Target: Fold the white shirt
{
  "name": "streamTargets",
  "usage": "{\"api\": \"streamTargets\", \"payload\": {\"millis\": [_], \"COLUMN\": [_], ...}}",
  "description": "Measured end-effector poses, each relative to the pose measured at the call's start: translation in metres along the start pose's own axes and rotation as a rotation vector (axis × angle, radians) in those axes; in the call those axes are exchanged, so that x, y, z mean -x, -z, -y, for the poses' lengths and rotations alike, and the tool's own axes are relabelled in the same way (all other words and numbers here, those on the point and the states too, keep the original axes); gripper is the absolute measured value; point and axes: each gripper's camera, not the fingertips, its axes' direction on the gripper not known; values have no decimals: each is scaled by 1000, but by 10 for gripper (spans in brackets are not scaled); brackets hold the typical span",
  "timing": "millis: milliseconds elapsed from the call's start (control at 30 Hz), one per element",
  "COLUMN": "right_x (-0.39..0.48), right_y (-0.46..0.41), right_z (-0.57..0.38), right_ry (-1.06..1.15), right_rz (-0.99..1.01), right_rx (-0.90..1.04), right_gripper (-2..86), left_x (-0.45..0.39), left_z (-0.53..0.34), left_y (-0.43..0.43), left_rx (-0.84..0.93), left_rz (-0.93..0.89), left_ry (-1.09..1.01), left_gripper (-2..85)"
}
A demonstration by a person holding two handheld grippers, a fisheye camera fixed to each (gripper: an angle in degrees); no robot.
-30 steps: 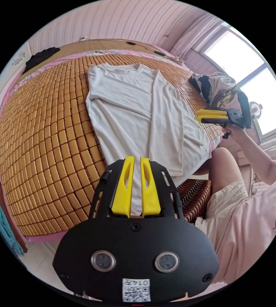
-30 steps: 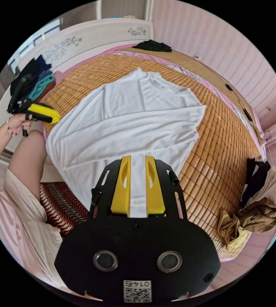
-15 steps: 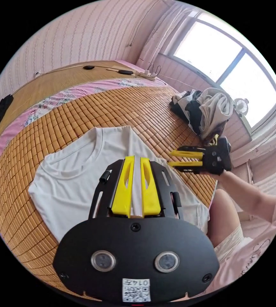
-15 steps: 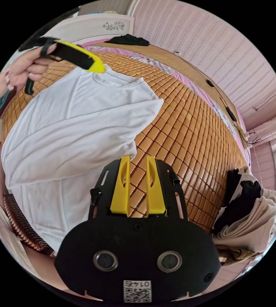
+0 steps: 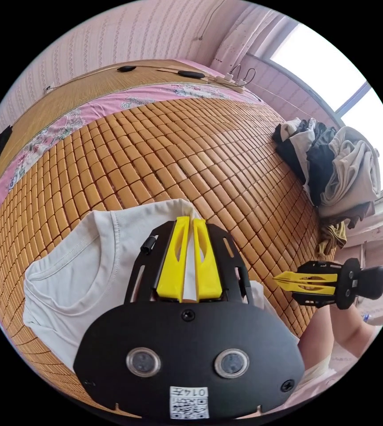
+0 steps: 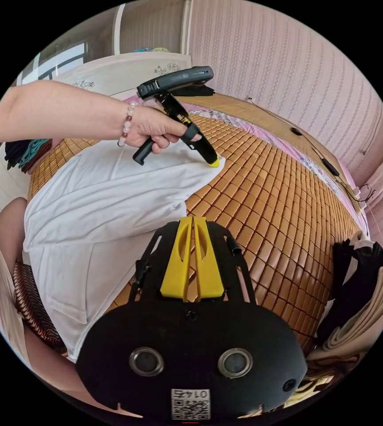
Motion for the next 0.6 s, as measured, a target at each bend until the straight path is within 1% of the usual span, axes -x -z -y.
{"api": "streamTargets", "payload": {"millis": [33, 67, 133, 200, 267, 500, 600], "right_x": [-7, -15, -29, -43, -54, -72, -78], "right_y": [-5, -12, -23, -27, -30, -26, -24], "right_z": [4, 8, 13, 12, 7, -9, -12], "right_ry": [-16, -27, -70, -136, -129, -101, -118], "right_rz": [-1, 53, 158, 230, 274, 218, 213], "right_rx": [13, 37, 70, 60, 98, 133, 133], "right_gripper": [29, 51, 55, 46, 16, 0, 2], "left_x": [-3, -6, -6, -4, 4, 29, 41], "left_z": [1, 2, 5, 7, 7, 5, 7], "left_y": [-3, -4, -5, -4, -1, 6, 13], "left_rx": [15, 16, 27, 24, -4, -39, -41], "left_rz": [14, 32, 43, 33, 14, 22, -32], "left_ry": [-30, -50, -52, -39, -15, 31, 64], "left_gripper": [-6, -8, -9, -10, -10, -9, -3]}}
